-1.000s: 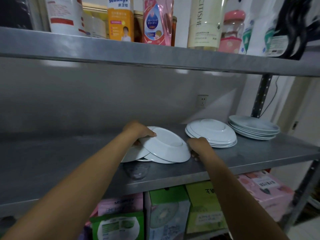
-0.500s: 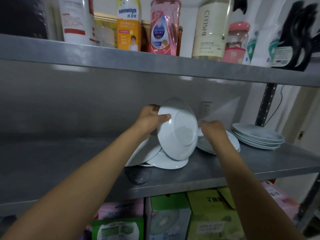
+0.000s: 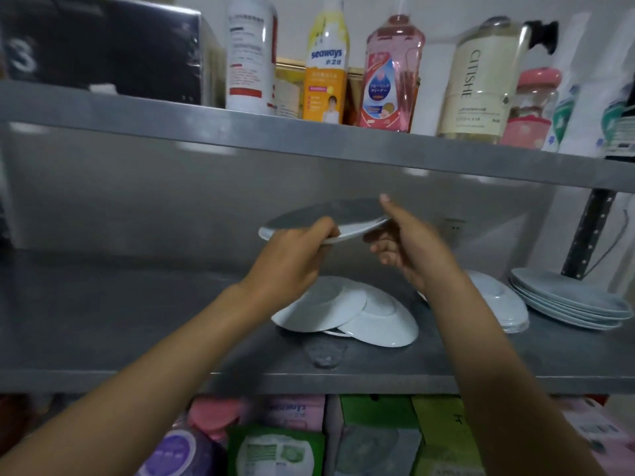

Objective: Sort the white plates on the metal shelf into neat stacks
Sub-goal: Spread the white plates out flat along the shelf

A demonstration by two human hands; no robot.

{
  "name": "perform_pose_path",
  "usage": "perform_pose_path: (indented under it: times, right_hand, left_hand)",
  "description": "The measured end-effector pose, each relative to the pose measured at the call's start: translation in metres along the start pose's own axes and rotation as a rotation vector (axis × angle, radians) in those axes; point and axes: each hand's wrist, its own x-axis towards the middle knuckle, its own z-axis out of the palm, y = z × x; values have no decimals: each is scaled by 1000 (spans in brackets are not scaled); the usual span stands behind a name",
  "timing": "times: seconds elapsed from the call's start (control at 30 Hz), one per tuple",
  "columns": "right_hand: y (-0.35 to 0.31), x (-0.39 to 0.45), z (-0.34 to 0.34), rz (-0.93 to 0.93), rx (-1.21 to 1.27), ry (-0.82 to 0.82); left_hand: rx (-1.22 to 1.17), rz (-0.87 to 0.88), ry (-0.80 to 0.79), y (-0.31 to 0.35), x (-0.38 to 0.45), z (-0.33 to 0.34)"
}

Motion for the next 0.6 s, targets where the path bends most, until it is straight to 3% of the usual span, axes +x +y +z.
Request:
perform_pose_path:
  times: [0.13, 0.27, 0.37, 0.47, 0.6]
  right_hand:
    - [27, 0, 52, 97, 96, -64]
    - [64, 4, 97, 179, 111, -99]
    - [86, -4, 130, 244, 142, -127]
    - [106, -11, 159, 294, 156, -176]
    - [127, -25, 188, 326, 72, -221]
  left_hand:
    - [168, -1, -179, -30, -29, -31]
    - [240, -167, -351, -52, -57, -61]
    - [163, -312, -476, -63, -73, -91]
    - [117, -454, -454, -72, -88, -119]
    - [225, -537, -345, -81, -108, -139]
